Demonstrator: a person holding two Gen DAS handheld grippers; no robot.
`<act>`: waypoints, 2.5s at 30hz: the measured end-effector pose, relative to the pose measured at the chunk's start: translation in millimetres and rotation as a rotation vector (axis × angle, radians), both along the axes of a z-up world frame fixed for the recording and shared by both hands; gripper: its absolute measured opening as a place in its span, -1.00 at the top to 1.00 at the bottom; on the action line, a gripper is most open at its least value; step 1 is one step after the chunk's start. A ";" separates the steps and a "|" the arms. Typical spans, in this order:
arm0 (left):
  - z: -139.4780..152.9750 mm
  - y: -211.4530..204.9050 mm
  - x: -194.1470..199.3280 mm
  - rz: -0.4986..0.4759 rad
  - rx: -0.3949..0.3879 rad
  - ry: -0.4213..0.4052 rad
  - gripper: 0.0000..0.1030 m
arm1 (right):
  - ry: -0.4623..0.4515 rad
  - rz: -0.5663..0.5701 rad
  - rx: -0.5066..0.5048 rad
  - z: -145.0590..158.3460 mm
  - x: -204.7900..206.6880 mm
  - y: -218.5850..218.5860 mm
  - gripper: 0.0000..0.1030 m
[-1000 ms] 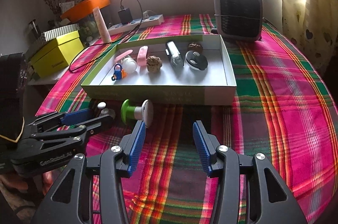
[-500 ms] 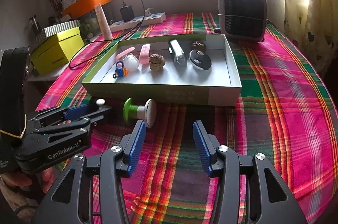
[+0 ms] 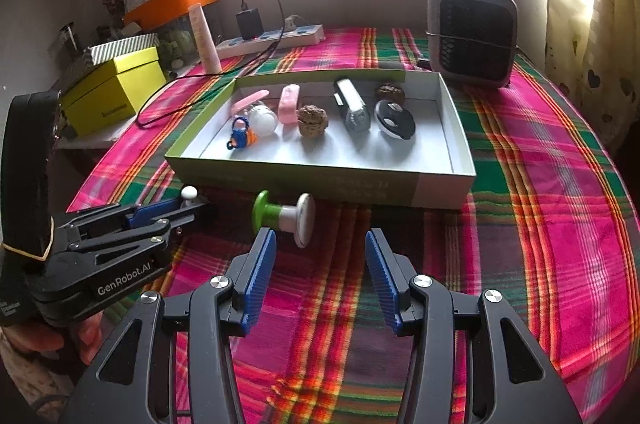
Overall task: Organize objects
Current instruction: 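Grasp the white knob with left gripper while right gripper grasps the green-white spool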
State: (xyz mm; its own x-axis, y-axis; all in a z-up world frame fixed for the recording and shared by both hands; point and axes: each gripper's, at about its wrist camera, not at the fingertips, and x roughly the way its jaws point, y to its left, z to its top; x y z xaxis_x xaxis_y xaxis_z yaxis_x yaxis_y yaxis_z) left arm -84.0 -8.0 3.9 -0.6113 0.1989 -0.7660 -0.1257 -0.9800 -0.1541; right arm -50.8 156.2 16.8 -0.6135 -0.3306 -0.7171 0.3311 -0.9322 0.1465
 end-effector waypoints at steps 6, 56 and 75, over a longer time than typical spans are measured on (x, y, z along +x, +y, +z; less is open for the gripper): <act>-1.2 -11.7 2.3 0.027 0.012 0.000 0.56 | -0.004 0.004 -0.013 -1.1 -6.6 -11.6 0.07; -1.2 -14.7 2.0 0.023 0.029 0.011 0.56 | -0.038 -0.018 0.117 -18.3 -25.6 -32.9 0.24; -0.7 -15.0 0.1 0.025 0.010 0.008 0.56 | -0.039 0.001 0.095 -17.7 -24.7 -31.5 0.35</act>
